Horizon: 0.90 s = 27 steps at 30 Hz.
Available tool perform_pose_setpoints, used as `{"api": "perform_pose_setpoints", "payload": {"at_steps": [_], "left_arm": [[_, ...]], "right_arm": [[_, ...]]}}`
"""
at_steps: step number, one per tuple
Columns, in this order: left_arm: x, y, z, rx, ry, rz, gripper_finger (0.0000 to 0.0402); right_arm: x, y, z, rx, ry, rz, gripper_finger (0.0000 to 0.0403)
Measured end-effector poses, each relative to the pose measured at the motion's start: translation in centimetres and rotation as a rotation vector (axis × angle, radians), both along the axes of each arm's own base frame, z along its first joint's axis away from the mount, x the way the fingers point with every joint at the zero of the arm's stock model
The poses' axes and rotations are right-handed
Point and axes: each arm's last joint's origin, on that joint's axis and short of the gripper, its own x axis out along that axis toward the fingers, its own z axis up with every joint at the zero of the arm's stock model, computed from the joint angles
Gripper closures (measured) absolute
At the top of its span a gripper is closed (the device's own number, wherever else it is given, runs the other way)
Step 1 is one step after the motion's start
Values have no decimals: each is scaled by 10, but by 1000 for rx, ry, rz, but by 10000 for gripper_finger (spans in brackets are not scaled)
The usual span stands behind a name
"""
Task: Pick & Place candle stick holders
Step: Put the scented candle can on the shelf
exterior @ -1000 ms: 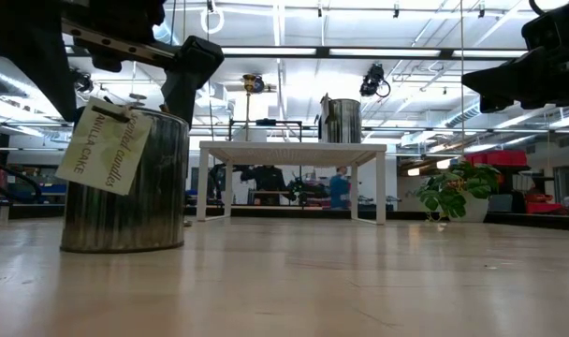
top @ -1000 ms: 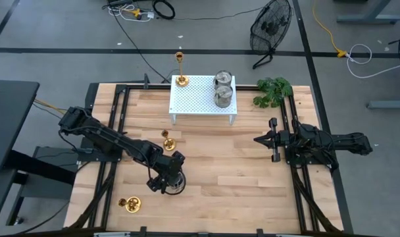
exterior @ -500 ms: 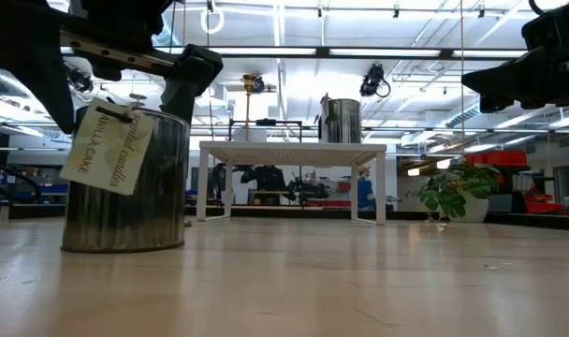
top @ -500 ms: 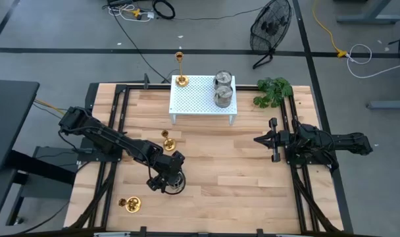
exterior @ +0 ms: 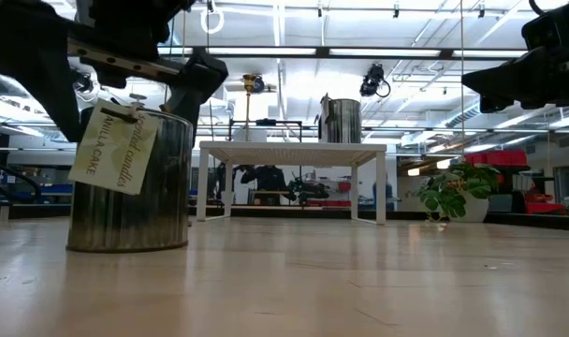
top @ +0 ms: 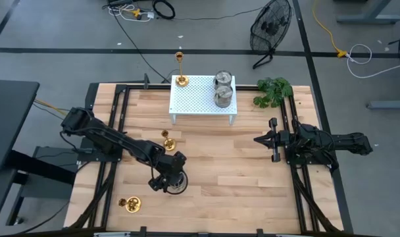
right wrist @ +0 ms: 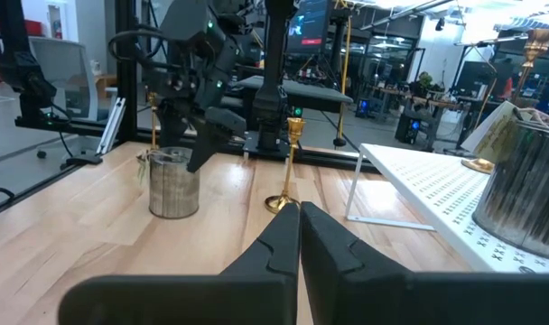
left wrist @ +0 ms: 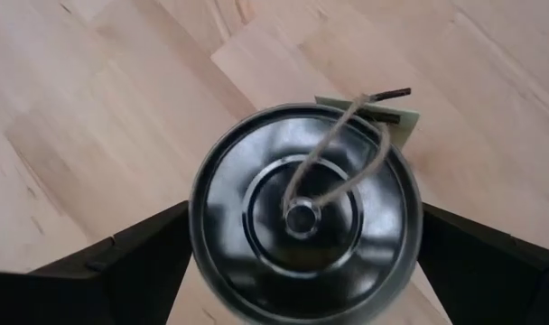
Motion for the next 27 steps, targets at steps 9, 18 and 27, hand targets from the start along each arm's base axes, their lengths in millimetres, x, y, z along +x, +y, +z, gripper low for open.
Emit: {"api": "perform_pose_setpoints", "payload": {"at_steps": [9,18,27], "left_arm": [[5,-2,-7,0,3,0,3],[5,-2,-7,-10,8,7,20],[5,-2,-7,-18,11,11,21]], "right_arm": [[0,0,0,0,0,0,385],[0,0,0,0,0,0,385],[0,0,0,0,0,0,385]]}}
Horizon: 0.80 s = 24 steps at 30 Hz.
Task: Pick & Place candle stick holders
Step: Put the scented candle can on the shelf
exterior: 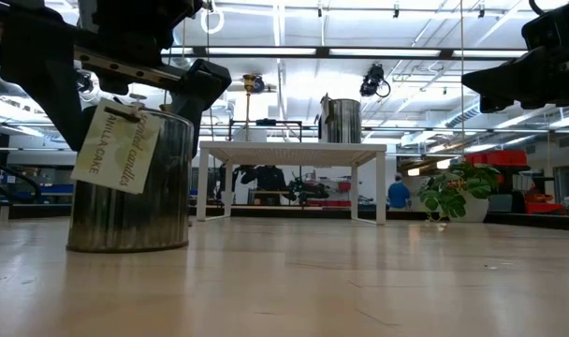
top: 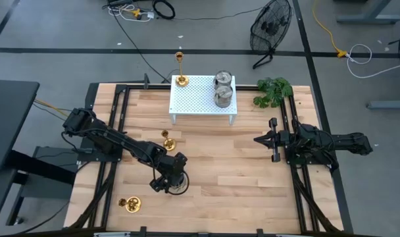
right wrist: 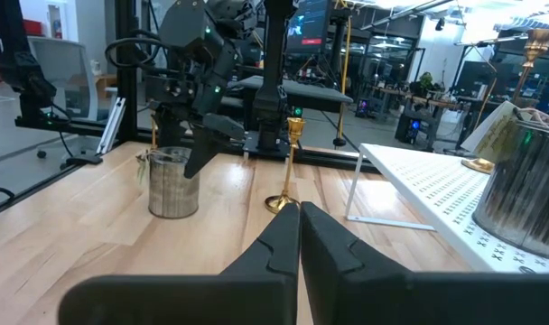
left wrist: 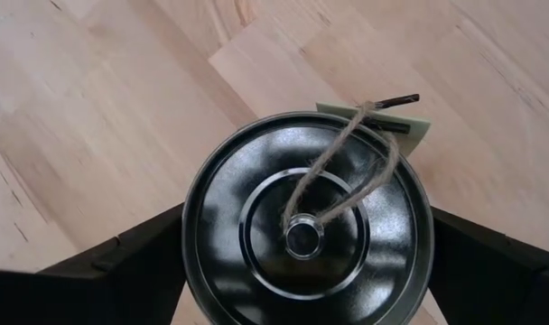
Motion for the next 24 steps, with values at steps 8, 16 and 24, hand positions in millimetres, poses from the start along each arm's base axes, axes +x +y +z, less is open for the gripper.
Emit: {"api": "perform_pose_setpoints", "payload": {"at_steps": [8,16,24], "left_arm": [[0,0,1,-15,13,29,22],[9,2,19,-30,1,57,23],[22,9,55,-48,-34,101,23]], "right_arm": [[0,0,0,0,0,0,385],[0,0,0,0,0,0,385],[0,0,0,0,0,0,385]]}}
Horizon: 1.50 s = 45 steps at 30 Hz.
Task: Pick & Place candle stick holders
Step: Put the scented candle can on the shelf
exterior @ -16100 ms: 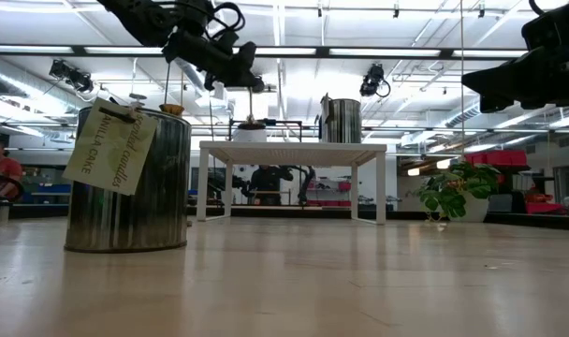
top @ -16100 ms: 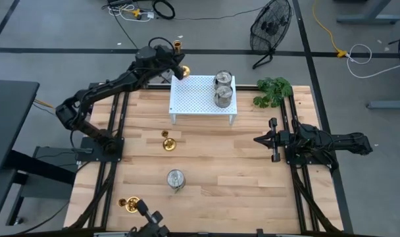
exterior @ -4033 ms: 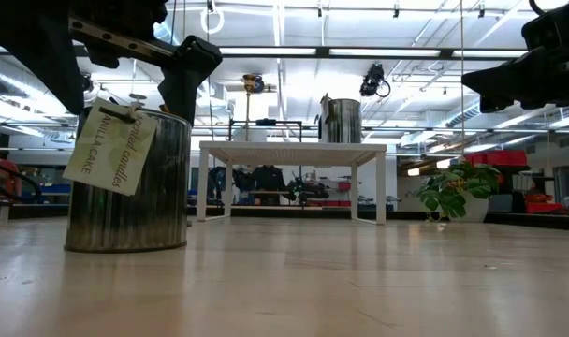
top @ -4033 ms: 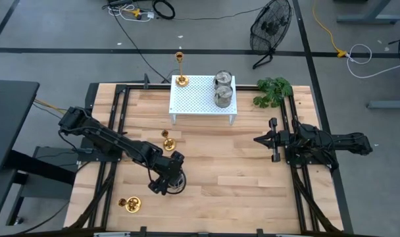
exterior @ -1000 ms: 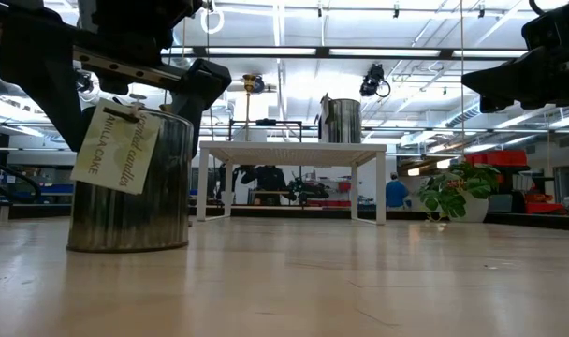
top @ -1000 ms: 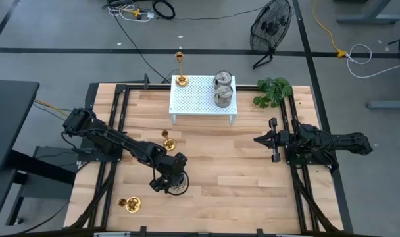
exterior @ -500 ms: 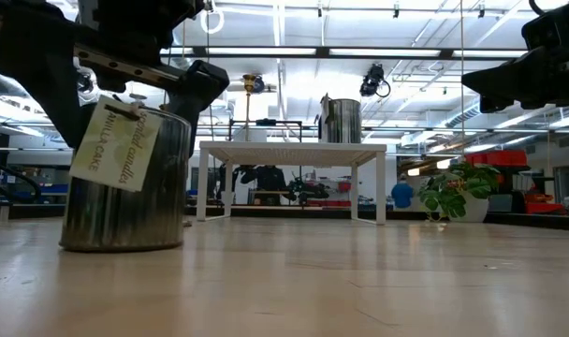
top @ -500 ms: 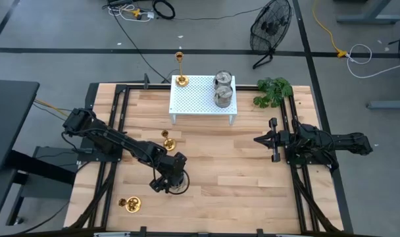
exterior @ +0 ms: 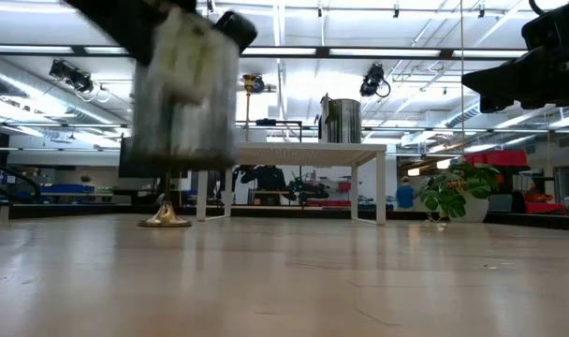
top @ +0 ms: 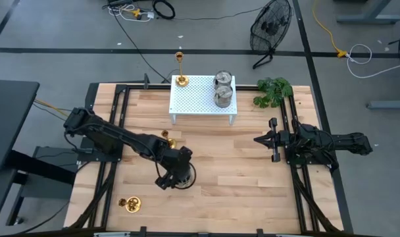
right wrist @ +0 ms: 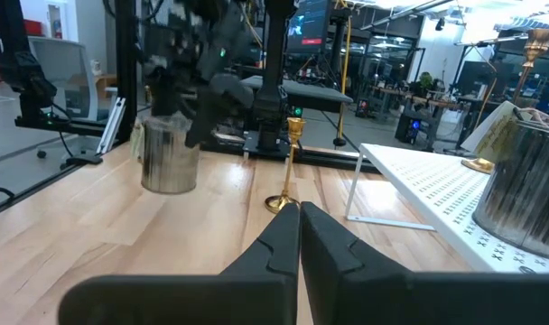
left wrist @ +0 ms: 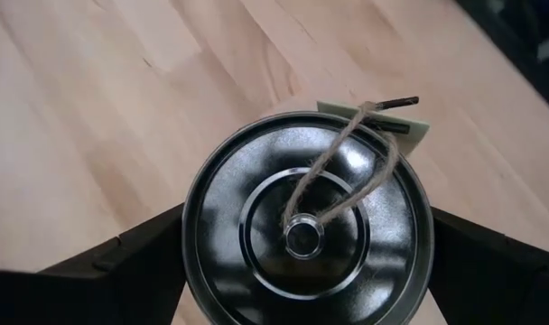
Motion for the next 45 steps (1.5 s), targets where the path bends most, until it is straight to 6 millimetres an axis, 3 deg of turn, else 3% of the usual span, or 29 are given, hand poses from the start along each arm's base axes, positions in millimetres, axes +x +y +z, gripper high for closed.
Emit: {"api": "perform_pose_setpoints", "payload": {"at_steps": [9,16,32,45], "left_arm": [[17,20,55,-24,-106,68,19],[21,42,83,-29,-144,134,18],[20,86,91,1,-98,269,17],[13,157,89,18,-69,488,17]], "right_arm": [[0,0,0,0,0,0,385],[0,0,0,0,0,0,385],[0,0,0,0,0,0,385],[0,0,0,0,0,0,385]]}}
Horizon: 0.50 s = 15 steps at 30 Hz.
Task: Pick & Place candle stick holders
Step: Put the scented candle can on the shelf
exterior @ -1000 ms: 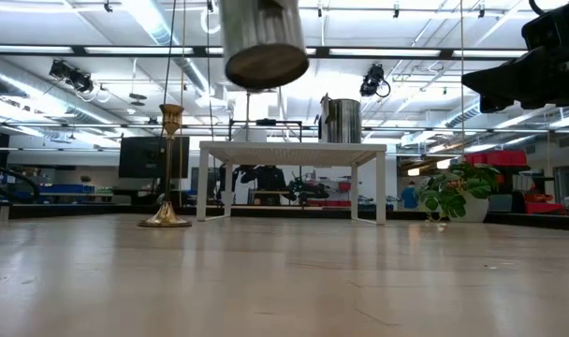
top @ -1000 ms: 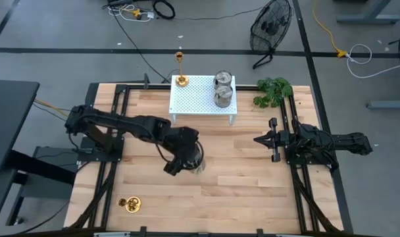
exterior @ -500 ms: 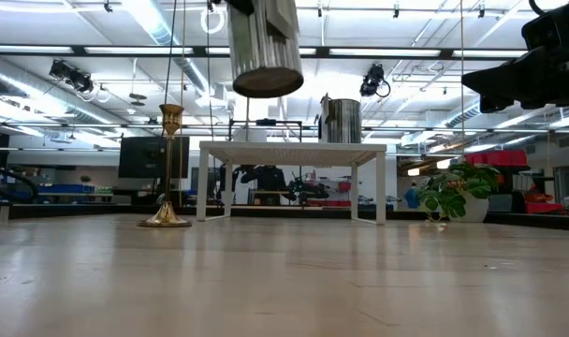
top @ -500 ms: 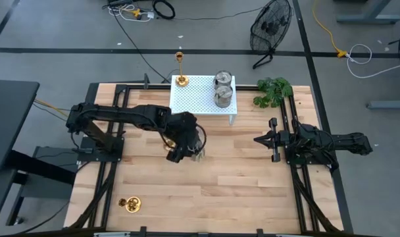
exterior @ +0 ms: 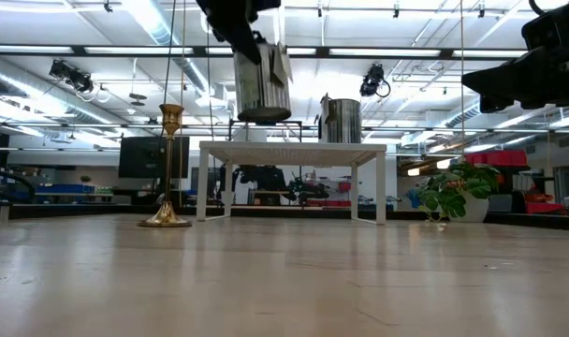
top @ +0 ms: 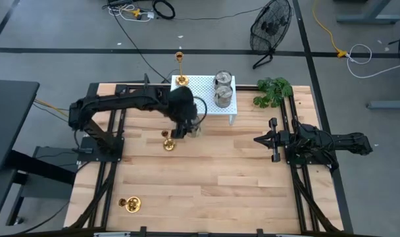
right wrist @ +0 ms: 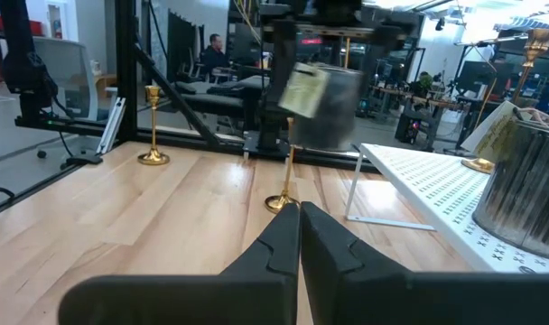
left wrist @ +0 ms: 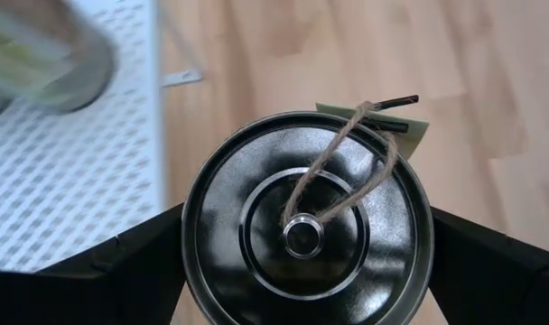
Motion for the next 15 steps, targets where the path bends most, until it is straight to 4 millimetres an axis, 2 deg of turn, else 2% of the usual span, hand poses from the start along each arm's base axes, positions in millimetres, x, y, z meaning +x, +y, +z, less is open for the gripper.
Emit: {"api": "perform_pose_setpoints", "payload": {"at_steps": [9,15], "left_arm": [[-13,50,0,13,2,136,17],[-23,76,18,29,-44,220,17]], "right_arm": [[0,0,0,0,0,0,385],[0,0,0,0,0,0,385]]}}
